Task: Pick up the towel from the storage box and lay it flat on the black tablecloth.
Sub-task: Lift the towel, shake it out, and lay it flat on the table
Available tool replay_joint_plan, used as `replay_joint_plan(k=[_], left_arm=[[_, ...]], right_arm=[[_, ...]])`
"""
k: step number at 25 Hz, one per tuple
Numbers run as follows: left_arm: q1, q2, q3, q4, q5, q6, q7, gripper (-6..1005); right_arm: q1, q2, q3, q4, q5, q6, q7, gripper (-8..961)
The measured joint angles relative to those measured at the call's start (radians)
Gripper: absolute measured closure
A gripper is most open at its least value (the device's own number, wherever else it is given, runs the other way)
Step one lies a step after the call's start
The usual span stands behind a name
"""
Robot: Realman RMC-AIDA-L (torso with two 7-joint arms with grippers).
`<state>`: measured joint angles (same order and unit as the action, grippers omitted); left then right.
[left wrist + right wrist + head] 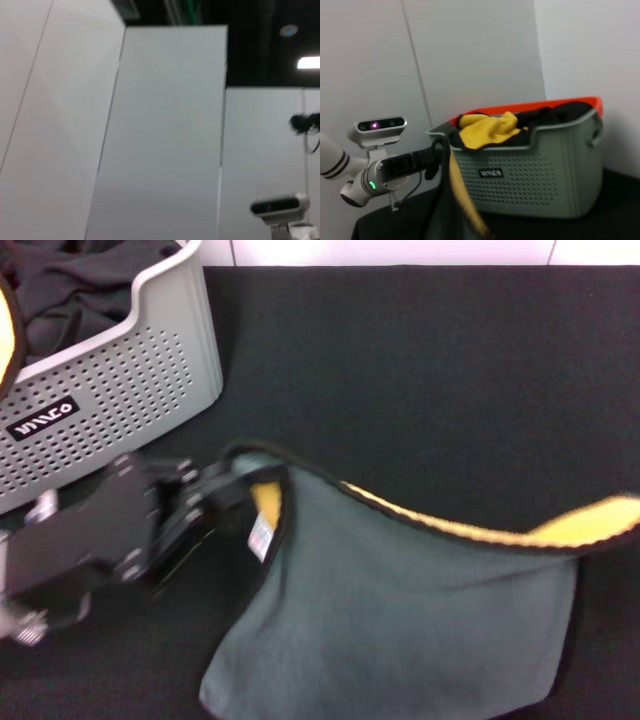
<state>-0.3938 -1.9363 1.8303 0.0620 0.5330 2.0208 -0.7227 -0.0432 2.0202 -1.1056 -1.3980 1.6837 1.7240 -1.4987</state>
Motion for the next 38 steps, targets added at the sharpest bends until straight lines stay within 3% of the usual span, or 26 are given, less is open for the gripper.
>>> replay_joint_plan(k=[4,8,13,18,27,38], left_arm=[[-0.093,-0.03,-0.001,-0.076,-0.016,-0.086,0.031,958],[-0.097,-0.056,-0.001,-0.033,-0.069,-0.226,0.046,956],[-0.096,-0.084,-0.002,-0.026,-0.1,-0.326,0.076,953],[-0.089,-0.112,-0.002,-0.026,-0.154,-0.431,0.144,950],[-0.09,-0.123,-0.002,-0.028,-0.239,-0.509,0.235,944],[-0.092,-0.141,-0.002,-0.027,-0.281,-0.587,0.355,937]], right_arm=[[0.16,-0.007,-0.003,0.251,-0.041,-0.077,-0.08,937],[0.294,-0.016,-0.004,0.454,-0.055,-0.169,-0.169,938],[0.408,-0.02,-0.004,0.625,-0.082,-0.257,-0.222,938],[0.439,-0.014,-0.009,0.714,-0.096,-0.393,-0.271,938],[0.516,-0.003,-0.011,0.917,-0.026,-0.506,-0.432,937],[0.552,0.001,-0.023,0.949,0.072,-0.555,-0.51,937]])
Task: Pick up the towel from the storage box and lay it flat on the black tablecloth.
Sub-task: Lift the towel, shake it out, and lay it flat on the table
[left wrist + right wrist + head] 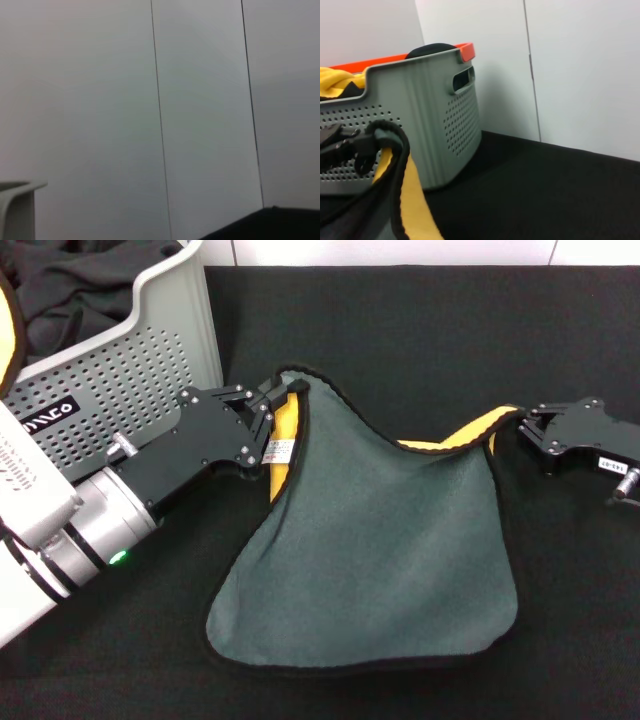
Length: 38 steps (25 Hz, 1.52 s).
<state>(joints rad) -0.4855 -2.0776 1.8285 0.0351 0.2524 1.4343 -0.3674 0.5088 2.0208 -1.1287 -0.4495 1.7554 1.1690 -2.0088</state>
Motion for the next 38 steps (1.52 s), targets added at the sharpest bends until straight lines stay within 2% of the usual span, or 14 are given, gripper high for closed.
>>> replay_joint_plan(k=[12,19,20,25,28,31,38], left_arm=[[0.001,-0.011,0.0,0.002,-0.033,-0.097,0.198,929],[-0.007,0.015,0.006,0.008,-0.03,-0.102,0.186,925],[-0.015,0.027,0.01,0.008,-0.026,-0.106,0.187,924],[-0.032,0.035,0.009,0.009,-0.025,-0.152,0.27,921],[-0.032,0.024,0.005,0.011,-0.027,-0.202,0.423,919],[-0.026,-0.007,-0.012,0.016,-0.045,-0.257,0.602,918],[-0.02,-0.011,-0.013,0.027,-0.044,-0.28,0.725,913]], right_arm=[[0.063,0.007,-0.026,0.009,0.004,-0.126,-0.013,937],[0.07,0.007,-0.026,0.007,0.012,-0.173,-0.018,938],[0.072,0.007,-0.026,0.008,0.012,-0.178,-0.021,938],[0.074,0.007,-0.037,0.011,0.013,-0.19,-0.027,937],[0.075,0.007,-0.037,0.011,0.013,-0.193,-0.027,937],[0.075,0.007,-0.037,0.011,0.013,-0.198,-0.027,938],[0.076,0.007,-0.037,0.011,0.012,-0.199,-0.027,938]])
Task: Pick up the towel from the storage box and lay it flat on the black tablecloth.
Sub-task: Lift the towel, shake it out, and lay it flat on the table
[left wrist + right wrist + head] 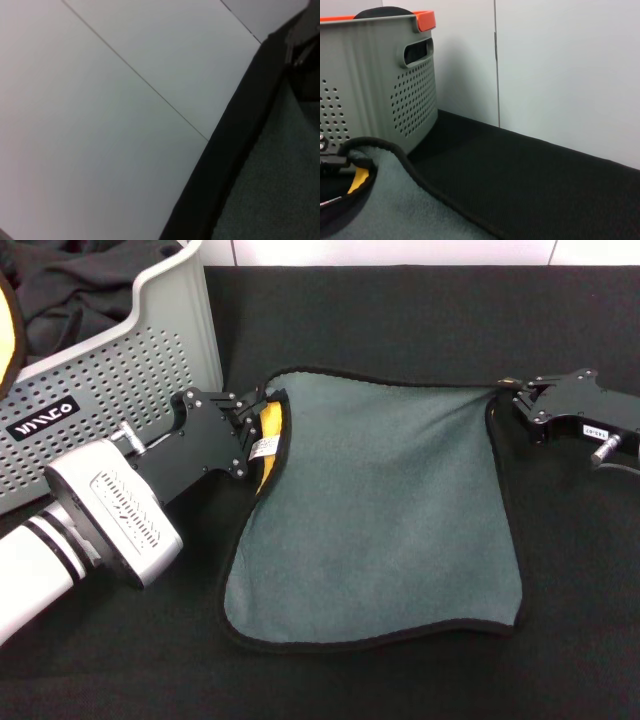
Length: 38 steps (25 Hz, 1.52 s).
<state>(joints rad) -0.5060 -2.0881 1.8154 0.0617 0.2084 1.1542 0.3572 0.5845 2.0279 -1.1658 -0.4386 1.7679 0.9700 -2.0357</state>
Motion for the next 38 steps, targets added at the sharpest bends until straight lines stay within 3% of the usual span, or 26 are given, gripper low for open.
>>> replay_joint_plan(k=[10,19,38], left_arm=[[0.059,0.001,-0.003,0.11,-0.005,0.001,0.179,907],[0.074,-0.003,-0.048,0.114,-0.006,-0.003,0.386,901],[0.066,-0.012,-0.051,0.115,-0.004,-0.025,0.636,889]], right_arm=[[-0.004,0.0,0.0,0.0,-0.002,-0.017,0.0,938],[-0.006,0.0,0.0,0.0,0.002,-0.027,-0.01,937],[0.01,0.0,0.0,0.022,0.02,-0.03,-0.038,938]])
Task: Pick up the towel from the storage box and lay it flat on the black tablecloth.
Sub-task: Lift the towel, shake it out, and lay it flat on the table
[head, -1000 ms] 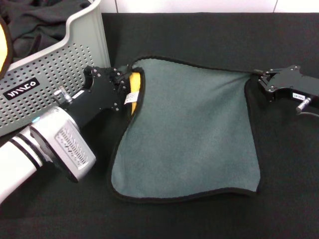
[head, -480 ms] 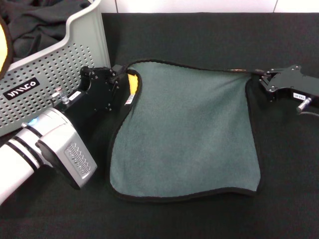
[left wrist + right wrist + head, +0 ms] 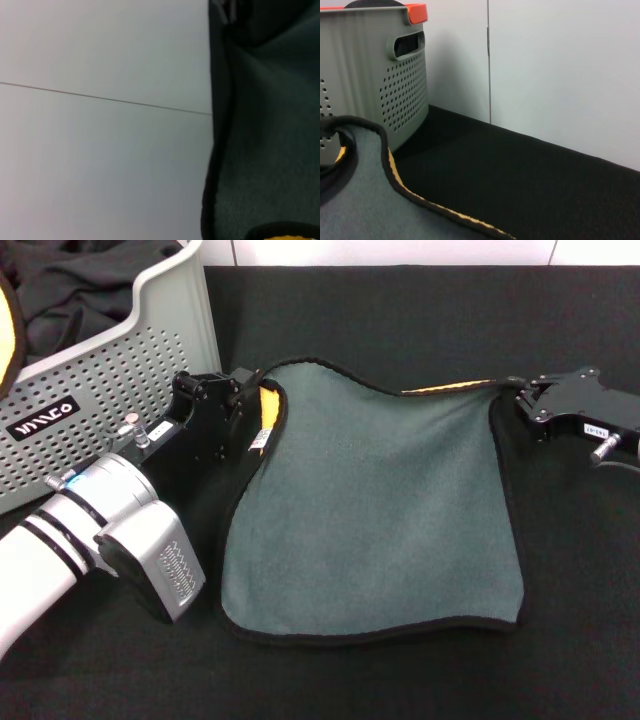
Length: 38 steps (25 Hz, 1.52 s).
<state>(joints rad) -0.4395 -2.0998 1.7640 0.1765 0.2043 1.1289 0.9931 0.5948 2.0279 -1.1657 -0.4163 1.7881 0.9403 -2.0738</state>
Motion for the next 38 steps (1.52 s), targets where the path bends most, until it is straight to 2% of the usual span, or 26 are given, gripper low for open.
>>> replay_joint_plan(k=[10,20,31,38], left_arm=[[-0.029,-0.003,0.008,0.012,0.003,-0.123,0.026,883],[-0.066,-0.003,0.011,0.012,0.007,-0.214,0.035,877],[-0.071,-0.002,0.003,0.012,0.001,-0.217,0.173,870],[-0.072,-0.003,0.002,0.013,0.0,-0.274,0.286,866]], right_arm=[[0.019,0.0,-0.001,0.004,0.007,-0.025,0.01,937],[0.076,0.0,-0.003,0.069,0.005,-0.075,0.008,937],[0.078,0.0,-0.003,0.074,0.006,-0.079,0.003,938],[0.077,0.0,-0.003,0.076,0.007,-0.098,0.003,937]])
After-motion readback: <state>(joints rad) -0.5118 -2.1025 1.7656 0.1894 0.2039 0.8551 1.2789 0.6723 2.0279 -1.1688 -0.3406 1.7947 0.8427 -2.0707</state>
